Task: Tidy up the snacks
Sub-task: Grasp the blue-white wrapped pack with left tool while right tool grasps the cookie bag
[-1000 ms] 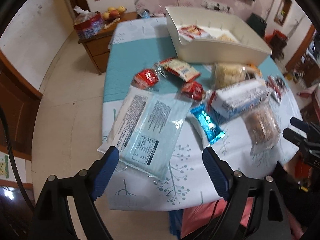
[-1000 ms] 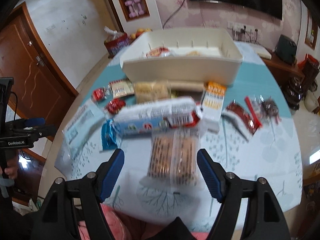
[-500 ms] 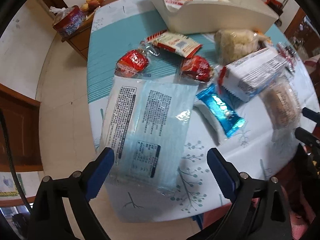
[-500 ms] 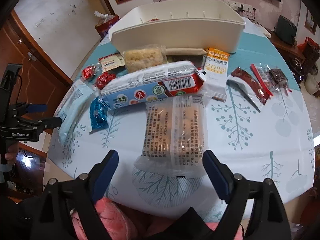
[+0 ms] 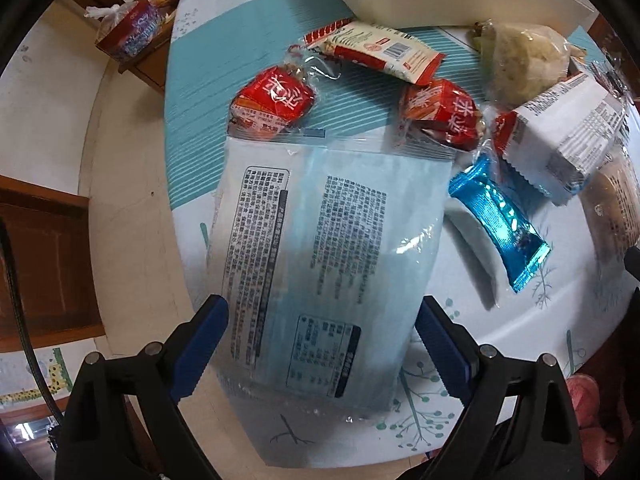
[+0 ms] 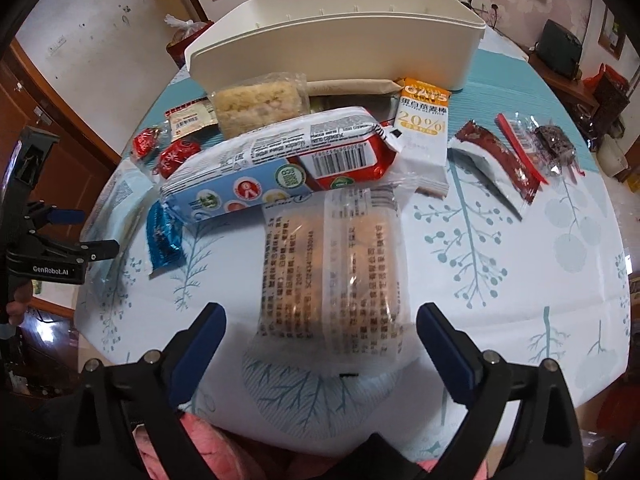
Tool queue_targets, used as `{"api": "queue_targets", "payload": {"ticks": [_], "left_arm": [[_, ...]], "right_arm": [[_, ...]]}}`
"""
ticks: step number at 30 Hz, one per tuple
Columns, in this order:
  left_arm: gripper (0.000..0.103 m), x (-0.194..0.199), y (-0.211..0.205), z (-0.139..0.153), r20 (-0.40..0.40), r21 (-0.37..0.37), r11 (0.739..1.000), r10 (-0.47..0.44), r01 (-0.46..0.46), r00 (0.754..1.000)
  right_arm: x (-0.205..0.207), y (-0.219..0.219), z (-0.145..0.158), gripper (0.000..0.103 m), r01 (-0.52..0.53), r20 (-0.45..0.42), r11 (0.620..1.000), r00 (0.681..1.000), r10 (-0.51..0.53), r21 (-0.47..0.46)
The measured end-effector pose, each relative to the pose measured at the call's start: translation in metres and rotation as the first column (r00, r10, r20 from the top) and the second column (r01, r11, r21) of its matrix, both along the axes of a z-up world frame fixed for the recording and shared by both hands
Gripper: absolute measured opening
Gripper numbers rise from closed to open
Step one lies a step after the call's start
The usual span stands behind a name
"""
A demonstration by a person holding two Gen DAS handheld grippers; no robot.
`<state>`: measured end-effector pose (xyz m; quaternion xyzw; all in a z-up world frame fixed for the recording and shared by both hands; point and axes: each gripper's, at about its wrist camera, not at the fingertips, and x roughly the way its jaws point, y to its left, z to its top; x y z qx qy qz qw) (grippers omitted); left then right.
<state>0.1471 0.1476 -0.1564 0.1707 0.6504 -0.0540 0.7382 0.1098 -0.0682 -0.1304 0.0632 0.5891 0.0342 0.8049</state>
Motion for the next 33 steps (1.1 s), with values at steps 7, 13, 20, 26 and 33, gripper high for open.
{"api": "queue_targets", "payload": {"ticks": [7,13,20,26,33], "left_arm": [[0.102,0.016,0.005,-0.015,-0.016,0.002,1.000,0.007,-0.007,1.000],[0.103,0.031,0.017,-0.026,-0.004,0.003,1.000,0.006,-0.006,1.000],[0.103,0.042,0.037,-0.034,0.010,-0.050,0.998,0.038,-0.038,0.999],[0.100,0.038,0.054,-0.036,0.013,-0.110,0.991,0.074,-0.072,0.997],[0.094,0.028,0.059,-0.037,0.043,-0.118,0.989,0.093,-0.087,0.995]], "right_arm": [[0.007,-0.009,-0.013,0.097,0.041,-0.048,0.999,0.998,-0.040,0.016],[0.012,-0.008,-0.022,0.098,0.045,-0.074,0.999,0.996,-0.044,0.013],[0.021,0.004,-0.026,0.098,0.029,-0.062,0.999,0.998,-0.031,-0.027],[0.022,0.022,-0.032,0.098,0.033,-0.050,0.997,0.998,-0.036,-0.071],[0.016,0.043,-0.041,0.095,0.025,-0.042,0.992,0.999,-0.030,-0.123]]}}
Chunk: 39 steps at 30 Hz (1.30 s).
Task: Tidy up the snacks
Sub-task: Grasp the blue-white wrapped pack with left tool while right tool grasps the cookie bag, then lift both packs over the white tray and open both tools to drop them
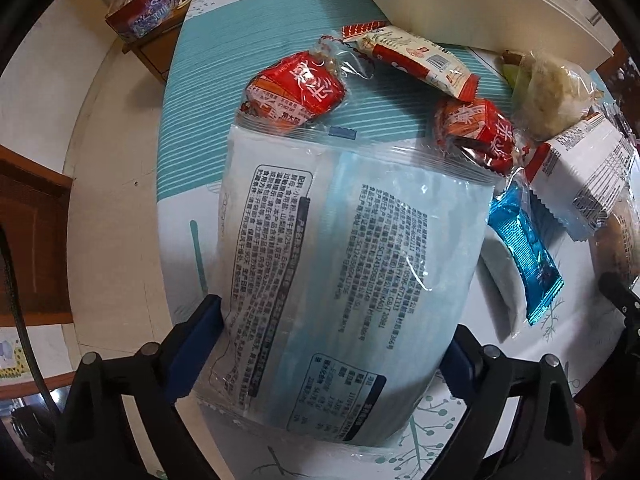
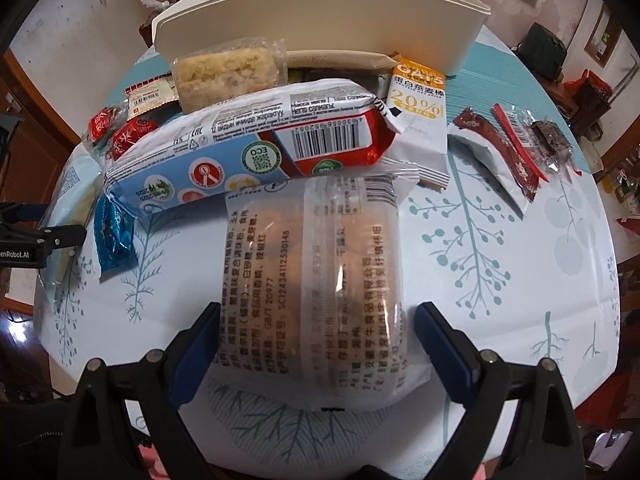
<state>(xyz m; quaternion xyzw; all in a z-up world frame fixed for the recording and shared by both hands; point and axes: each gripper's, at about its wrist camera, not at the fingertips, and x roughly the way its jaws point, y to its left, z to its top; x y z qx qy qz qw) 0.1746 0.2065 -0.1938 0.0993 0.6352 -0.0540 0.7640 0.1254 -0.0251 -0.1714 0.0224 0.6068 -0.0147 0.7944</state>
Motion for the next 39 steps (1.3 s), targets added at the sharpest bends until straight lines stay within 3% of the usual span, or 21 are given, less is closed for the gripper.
{"api": "queue_targets", "payload": {"ticks": [11,19,26,39], "left_arm": [[0.092,-0.014,-0.009,0.004,-0.015,0.029,0.999,0.040,-0.040,0.999],[0.089,-0.020,-0.008,0.012,-0.036,0.012,0.995,0.095,-0.094,0.995],[0.075,-0.031,-0.011,0.028,-0.022,-0.007,0.993,0.121,-0.121,0.992],[0.071,-0.031,-0.030,0.061,-0.014,-0.055,0.990,0.128,-0.129,0.992]], "right_arm": [[-0.008,-0.002,0.003,0.086,-0.004,-0.007,1.000,1.000,0.004,0.023],[-0.011,-0.003,0.005,0.081,0.004,-0.014,0.998,1.000,-0.003,0.063],[-0.017,-0.020,0.013,0.079,0.022,-0.014,0.995,1.000,-0.021,0.099],[-0.042,-0.057,0.053,0.079,0.056,0.099,0.985,0.992,-0.072,0.161]]}}
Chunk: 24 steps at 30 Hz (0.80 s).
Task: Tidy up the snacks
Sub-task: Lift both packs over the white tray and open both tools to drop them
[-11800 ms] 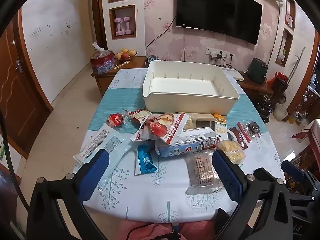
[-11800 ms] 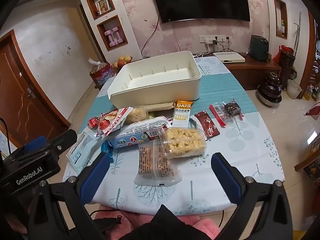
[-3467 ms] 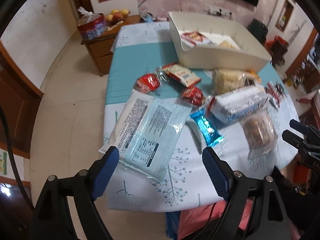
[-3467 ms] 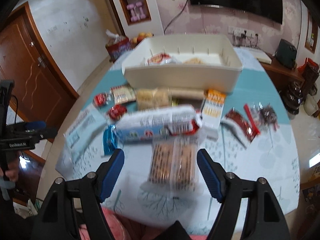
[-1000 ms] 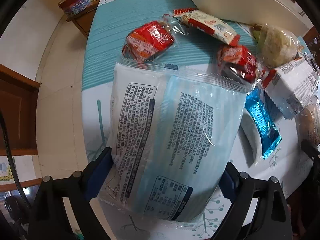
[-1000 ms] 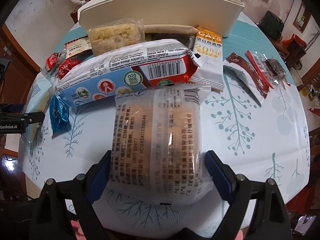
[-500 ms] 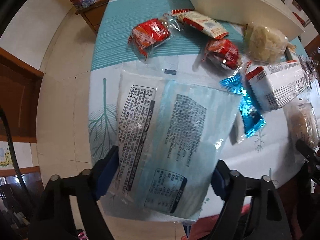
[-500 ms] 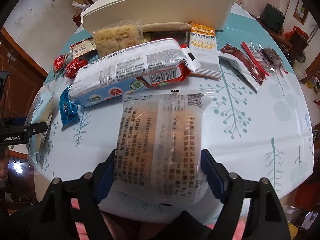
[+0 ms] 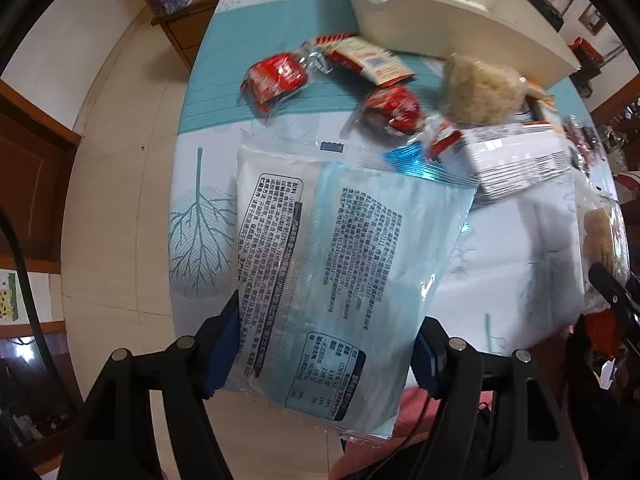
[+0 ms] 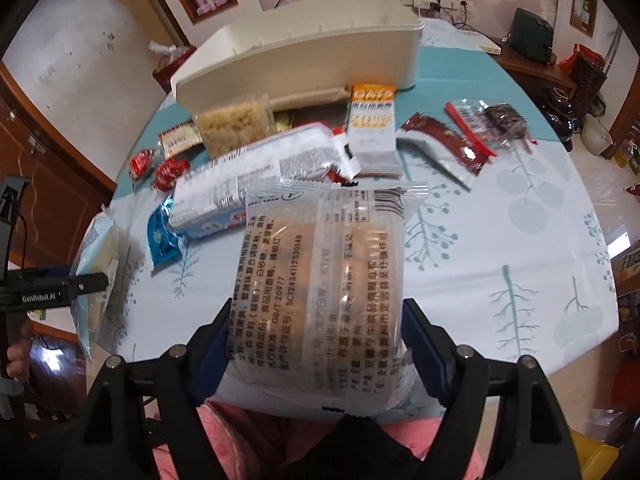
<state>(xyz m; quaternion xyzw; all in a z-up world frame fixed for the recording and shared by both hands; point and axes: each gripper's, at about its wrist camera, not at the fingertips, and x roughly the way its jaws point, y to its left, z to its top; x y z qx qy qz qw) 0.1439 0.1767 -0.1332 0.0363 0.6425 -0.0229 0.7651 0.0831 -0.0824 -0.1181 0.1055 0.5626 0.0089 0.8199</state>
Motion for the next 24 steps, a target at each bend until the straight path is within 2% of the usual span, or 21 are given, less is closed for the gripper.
{"api": "queue_targets", "payload": {"ticks": [6,12,24], "left_arm": [[0.071,-0.010,-0.028,0.040,0.070,-0.005,1.000,-0.029,0.030,0.997],[0.071,-0.012,-0.056,0.073,0.145,-0.047,0.997,-0.051,0.059,0.988],[0.071,0.033,-0.110,0.124,0.280,-0.128,0.982,-0.098,0.139,0.955]], "right_arm": [[-0.004,-0.017,0.025,0.079,0.022,0.056,0.999,0.998,-0.023,0.024],[0.002,-0.030,0.047,0.079,0.043,0.106,0.997,0.993,-0.050,0.060],[0.040,-0.049,0.097,0.079,0.061,0.234,0.995,0.969,-0.076,0.073]]}}
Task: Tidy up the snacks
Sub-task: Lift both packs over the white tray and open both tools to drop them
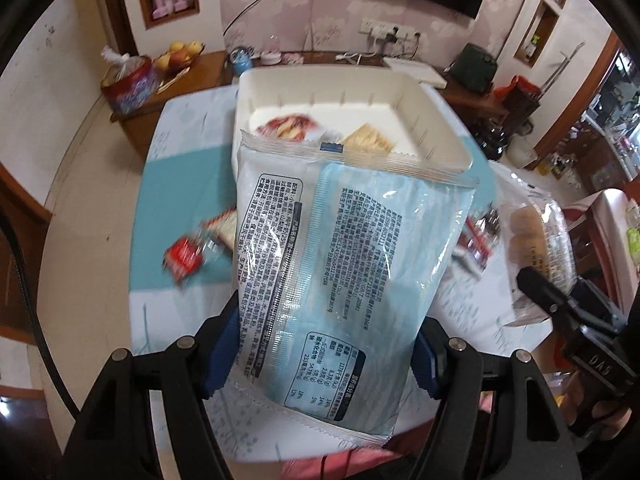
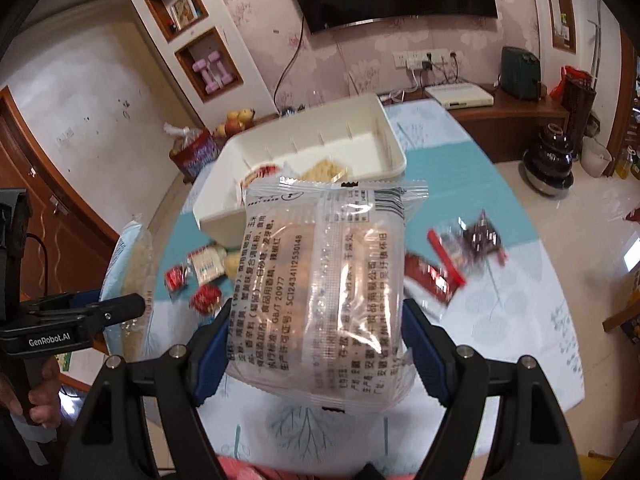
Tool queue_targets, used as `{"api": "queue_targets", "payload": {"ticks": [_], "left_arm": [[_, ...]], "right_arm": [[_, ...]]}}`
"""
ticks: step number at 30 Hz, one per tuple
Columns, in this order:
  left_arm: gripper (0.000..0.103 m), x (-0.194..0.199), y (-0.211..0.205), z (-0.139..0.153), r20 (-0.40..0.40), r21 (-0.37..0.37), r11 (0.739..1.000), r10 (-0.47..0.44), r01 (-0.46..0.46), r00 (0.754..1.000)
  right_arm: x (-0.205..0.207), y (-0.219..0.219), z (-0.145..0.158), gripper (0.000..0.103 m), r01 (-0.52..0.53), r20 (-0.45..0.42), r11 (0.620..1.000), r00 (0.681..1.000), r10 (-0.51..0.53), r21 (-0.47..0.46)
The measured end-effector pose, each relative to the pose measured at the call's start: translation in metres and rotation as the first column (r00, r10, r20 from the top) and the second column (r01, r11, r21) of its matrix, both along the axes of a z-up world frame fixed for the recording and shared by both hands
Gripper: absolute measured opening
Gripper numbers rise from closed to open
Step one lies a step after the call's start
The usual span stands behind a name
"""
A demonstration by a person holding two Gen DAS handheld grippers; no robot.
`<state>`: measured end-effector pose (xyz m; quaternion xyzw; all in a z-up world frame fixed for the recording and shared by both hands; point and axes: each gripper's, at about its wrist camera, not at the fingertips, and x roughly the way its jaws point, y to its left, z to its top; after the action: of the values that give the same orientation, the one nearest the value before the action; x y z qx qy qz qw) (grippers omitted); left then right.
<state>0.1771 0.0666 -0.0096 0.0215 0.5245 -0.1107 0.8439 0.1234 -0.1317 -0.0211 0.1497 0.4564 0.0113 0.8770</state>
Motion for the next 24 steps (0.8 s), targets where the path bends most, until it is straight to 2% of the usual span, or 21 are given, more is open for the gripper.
{"api": "queue_targets", "payload": {"ticks": [10,14,17,20,24], "left_arm": [[0.071,0.069,-0.016,0.007,0.057,-0.087,0.996,0.010,-0.005,0.998],[0.071,0.101,-0.020,0.000,0.073,-0.112,0.994,0.022,-0.013,0.997],[0.071,0.125,-0.021,-0.007,0.082,-0.160,0.987,0.029,-0.016,0.996],[0.071,0.142,-0.020,-0.014,0.128,-0.224,0.974,0.040,-0.010,0.991],[0.071,0.163,-0.018,-0.029,0.150,-0.257,0.966,0.074,-0.034,0.986]], "right_arm": [[0.053,-0.009,0.009,0.079,0.007,0.059,1.000,0.998,-0.005,-0.030],[0.076,-0.008,0.007,0.079,0.009,0.097,0.998,0.995,-0.004,-0.056],[0.099,-0.006,0.000,0.079,0.011,0.099,0.997,0.995,-0.003,-0.080],[0.115,-0.005,-0.007,0.079,0.013,0.105,0.997,0.994,-0.005,-0.079],[0.131,-0.003,-0.018,0.079,0.025,0.140,0.990,0.990,-0.005,-0.138]]}}
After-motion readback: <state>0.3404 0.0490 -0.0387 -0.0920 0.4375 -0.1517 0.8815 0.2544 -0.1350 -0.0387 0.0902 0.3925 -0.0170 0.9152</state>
